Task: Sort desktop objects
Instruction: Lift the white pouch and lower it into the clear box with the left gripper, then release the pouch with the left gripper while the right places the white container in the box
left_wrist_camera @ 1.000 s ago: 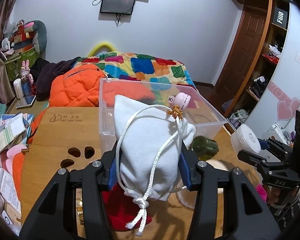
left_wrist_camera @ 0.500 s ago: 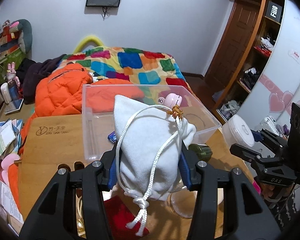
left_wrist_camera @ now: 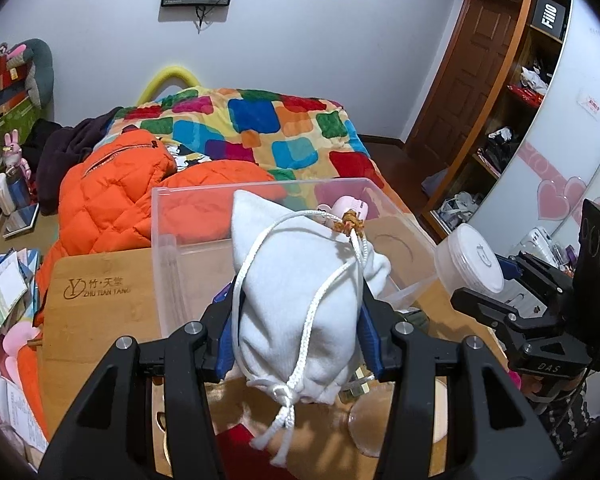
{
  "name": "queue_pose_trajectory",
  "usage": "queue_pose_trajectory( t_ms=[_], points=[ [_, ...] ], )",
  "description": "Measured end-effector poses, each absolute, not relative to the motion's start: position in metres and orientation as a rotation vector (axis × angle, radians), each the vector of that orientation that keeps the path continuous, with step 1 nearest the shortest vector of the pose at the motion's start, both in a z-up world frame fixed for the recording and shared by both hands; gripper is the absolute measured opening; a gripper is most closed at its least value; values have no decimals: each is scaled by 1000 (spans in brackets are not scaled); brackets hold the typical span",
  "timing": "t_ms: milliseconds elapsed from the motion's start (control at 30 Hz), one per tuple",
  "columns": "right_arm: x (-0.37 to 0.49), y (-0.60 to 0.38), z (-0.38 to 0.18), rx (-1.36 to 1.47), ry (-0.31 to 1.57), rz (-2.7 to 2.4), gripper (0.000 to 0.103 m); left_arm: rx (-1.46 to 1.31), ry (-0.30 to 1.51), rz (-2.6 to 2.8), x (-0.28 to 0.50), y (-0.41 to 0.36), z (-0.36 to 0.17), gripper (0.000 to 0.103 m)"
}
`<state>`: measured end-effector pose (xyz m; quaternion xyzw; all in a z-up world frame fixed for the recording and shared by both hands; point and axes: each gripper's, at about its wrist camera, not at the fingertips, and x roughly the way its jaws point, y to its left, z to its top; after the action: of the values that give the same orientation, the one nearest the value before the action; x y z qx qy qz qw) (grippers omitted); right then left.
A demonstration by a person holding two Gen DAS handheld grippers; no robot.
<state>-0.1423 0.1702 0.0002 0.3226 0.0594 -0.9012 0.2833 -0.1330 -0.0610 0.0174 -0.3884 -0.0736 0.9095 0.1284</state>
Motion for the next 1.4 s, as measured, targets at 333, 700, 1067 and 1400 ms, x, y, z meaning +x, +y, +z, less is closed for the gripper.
queue_pose_trajectory(
  t_ms=[333, 700, 1067, 1400],
  points=[
    [-160, 163, 0, 876, 153, -2399, 62, -1142, -213, 2651, -153, -66, 15, 50],
    [-180, 153, -8, 915, 154, -2375, 62, -1164, -182, 2650, -164, -66, 4, 44],
    [-195, 143, -18, 966, 187, -2346, 62, -1147, -116, 2704, -161, -64, 4, 45],
    [-205, 133, -27, 1030, 223, -2316, 62, -1157, -92, 2722, -159, -64, -3, 50]
  ],
)
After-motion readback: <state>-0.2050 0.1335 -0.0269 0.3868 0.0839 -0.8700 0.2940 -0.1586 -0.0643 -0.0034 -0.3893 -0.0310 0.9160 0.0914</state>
